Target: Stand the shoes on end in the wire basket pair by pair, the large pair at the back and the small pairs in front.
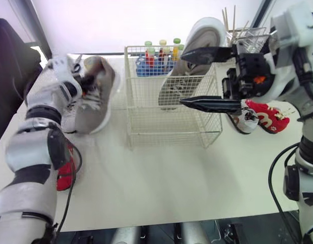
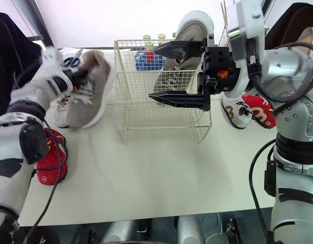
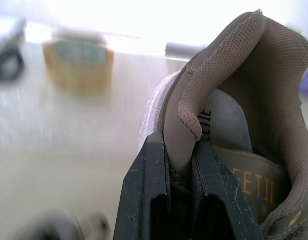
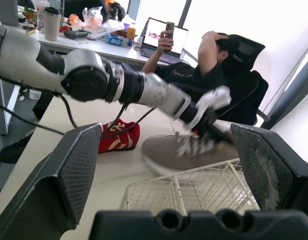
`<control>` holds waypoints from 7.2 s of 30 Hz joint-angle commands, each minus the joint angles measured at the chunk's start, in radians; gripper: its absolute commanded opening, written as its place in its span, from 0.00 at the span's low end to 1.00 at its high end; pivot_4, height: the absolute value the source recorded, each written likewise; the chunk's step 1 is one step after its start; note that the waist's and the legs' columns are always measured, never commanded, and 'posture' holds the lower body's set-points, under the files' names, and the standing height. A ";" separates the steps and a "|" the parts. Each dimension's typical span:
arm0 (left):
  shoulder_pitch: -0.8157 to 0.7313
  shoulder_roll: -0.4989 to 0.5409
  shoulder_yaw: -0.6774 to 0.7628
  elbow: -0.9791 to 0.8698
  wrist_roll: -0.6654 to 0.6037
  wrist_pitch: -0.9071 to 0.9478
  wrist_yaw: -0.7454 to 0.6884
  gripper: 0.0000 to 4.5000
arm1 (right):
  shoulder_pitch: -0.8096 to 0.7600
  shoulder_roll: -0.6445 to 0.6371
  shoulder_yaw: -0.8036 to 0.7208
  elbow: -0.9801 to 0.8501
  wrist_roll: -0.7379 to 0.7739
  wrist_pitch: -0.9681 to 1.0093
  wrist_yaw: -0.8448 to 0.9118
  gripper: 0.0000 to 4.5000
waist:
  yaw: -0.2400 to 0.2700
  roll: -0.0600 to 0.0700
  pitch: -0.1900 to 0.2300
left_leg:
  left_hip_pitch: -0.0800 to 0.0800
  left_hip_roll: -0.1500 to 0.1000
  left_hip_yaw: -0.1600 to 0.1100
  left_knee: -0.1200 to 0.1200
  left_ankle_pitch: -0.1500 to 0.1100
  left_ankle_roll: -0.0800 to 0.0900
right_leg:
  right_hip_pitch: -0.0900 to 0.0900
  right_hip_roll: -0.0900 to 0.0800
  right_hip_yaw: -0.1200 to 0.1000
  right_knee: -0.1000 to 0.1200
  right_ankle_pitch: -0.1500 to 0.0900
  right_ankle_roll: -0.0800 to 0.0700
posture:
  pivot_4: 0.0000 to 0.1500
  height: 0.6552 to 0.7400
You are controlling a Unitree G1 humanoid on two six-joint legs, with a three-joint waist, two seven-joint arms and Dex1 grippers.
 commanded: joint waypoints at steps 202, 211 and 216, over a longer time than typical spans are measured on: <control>0.791 0.108 -0.063 -1.643 -0.697 0.654 -0.102 1.00 | -0.128 -0.072 0.209 0.152 -0.348 -0.067 -0.125 0.01 | -0.002 0.015 -0.005 | 0.005 0.000 0.001 -0.002 -0.001 0.001 | 0.006 0.000 0.002 -0.006 0.001 0.002 | 1.00 1.00; 0.790 0.102 -0.058 -1.632 -0.689 0.638 -0.077 1.00 | -0.121 -0.163 0.139 0.131 -0.326 -0.141 0.025 0.01 | -0.002 0.015 -0.005 | 0.007 0.001 0.001 -0.002 -0.004 0.002 | 0.007 0.001 0.002 -0.005 0.001 0.002 | 1.00 1.00; 0.769 0.094 -0.064 -1.612 -0.708 0.648 -0.084 1.00 | -0.130 -0.181 0.089 0.105 -0.271 -0.141 0.086 0.01 | -0.001 0.015 -0.005 | 0.006 0.001 0.001 -0.002 -0.003 0.001 | 0.006 0.000 0.002 -0.005 0.001 0.002 | 1.00 1.00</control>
